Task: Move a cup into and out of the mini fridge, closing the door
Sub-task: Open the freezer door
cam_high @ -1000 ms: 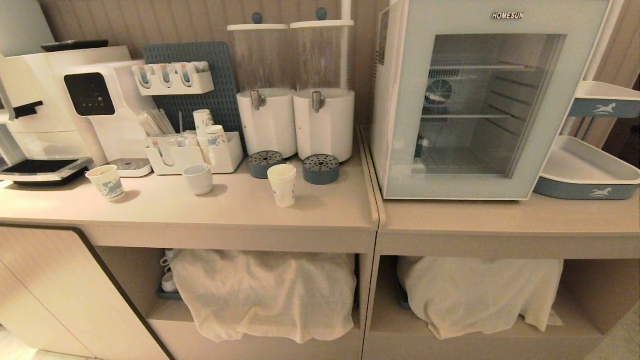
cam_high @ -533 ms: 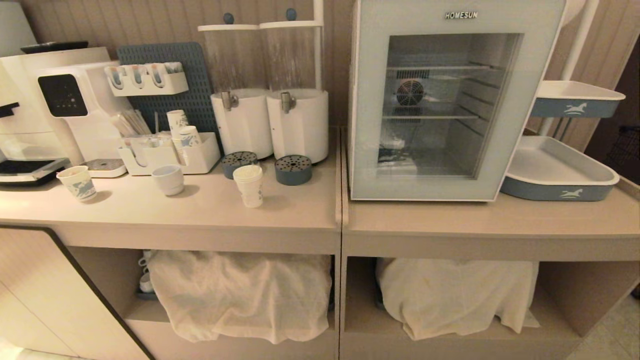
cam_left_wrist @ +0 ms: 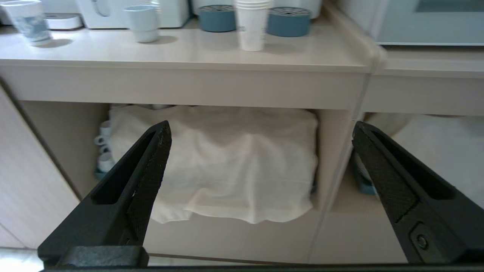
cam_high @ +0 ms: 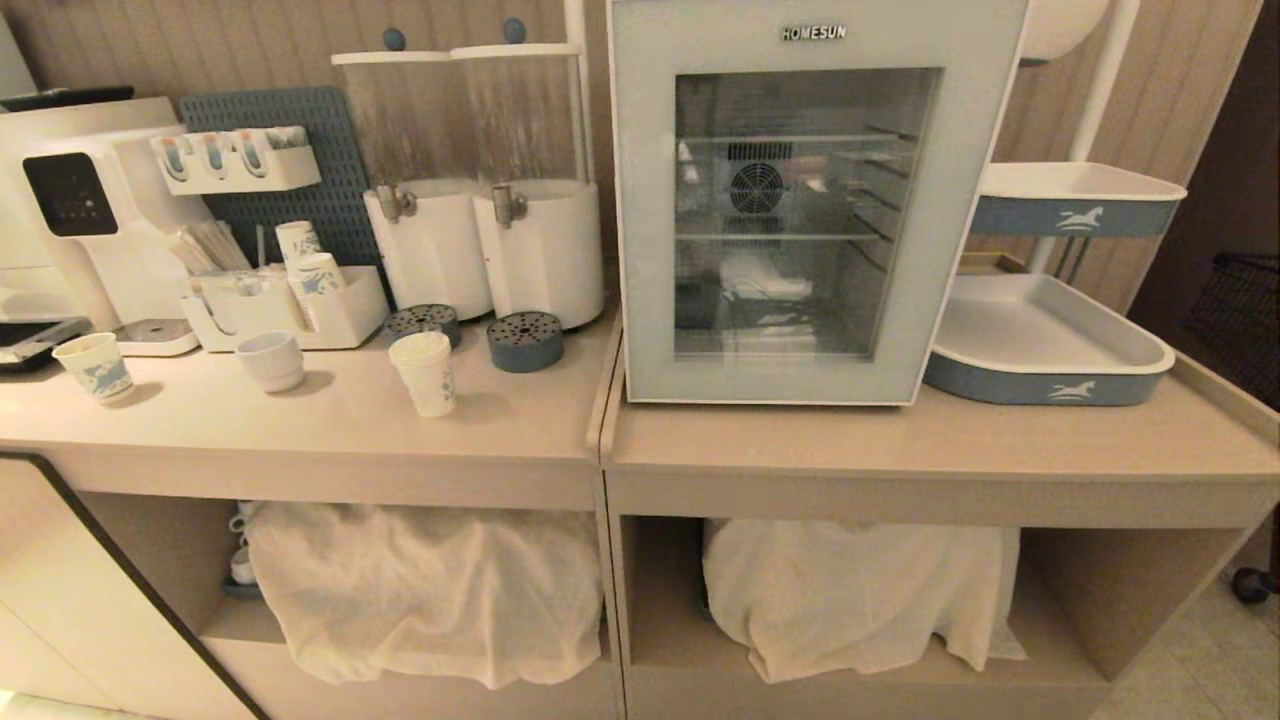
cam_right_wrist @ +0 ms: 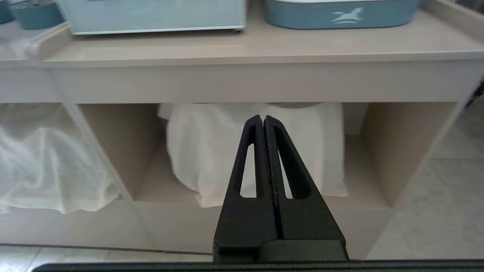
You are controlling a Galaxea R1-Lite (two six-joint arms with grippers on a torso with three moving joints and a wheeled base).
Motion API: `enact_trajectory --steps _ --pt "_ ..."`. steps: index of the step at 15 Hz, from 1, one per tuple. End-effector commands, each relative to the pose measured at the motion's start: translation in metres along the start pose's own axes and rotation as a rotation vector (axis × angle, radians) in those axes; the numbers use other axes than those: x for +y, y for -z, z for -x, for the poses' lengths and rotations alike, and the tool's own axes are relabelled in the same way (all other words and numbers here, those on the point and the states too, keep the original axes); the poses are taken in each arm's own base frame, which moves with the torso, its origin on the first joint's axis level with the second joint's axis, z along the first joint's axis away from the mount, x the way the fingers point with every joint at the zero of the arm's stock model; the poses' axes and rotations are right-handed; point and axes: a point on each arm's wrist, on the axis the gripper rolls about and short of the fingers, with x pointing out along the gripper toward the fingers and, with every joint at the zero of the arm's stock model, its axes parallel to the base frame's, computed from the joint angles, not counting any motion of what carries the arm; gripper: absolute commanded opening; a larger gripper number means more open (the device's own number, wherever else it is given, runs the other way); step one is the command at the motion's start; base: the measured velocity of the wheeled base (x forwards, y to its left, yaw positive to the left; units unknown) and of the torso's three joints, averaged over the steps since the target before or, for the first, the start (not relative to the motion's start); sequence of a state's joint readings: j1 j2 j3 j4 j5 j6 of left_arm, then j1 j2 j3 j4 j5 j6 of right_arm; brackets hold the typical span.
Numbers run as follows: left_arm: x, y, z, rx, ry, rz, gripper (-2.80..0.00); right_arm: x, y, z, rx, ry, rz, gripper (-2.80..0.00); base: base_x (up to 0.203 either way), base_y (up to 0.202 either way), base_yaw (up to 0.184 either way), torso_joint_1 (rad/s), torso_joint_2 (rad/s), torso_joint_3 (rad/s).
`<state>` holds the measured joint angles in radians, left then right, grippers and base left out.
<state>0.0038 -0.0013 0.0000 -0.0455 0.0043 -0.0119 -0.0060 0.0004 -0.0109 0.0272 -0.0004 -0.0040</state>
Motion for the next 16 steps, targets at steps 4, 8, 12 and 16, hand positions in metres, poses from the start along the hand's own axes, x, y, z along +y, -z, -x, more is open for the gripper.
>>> enact_trajectory --steps 4,8,12,16 --pt "0.0 0.0051 -0.0013 0.019 -0.001 0.003 0.0 0.0 0.0001 0.0 0.0 0.0 0.001 -2.8 0.0 -0.159 0.0 0.002 0.0 0.001" --pt "0.0 0.0049 -0.0013 0.018 -0.001 -0.003 0.0 0.0 0.0001 0.0 0.0 0.0 0.001 -2.8 0.0 0.0 0.0 0.0 0.0 0.0" --pt "0.0 0.0049 -0.0013 0.018 -0.001 -0.003 0.0 0.0 0.0001 0.0 0.0 0.0 0.001 -2.8 0.0 0.0 0.0 0.0 0.0 0.0" --pt "0.0 0.0049 -0.0013 0.018 -0.001 -0.003 0.0 0.0 0.0001 0.0 0.0 0.0 0.0 -2.8 0.0 0.0 0.0 0.0 0.0 0.0"
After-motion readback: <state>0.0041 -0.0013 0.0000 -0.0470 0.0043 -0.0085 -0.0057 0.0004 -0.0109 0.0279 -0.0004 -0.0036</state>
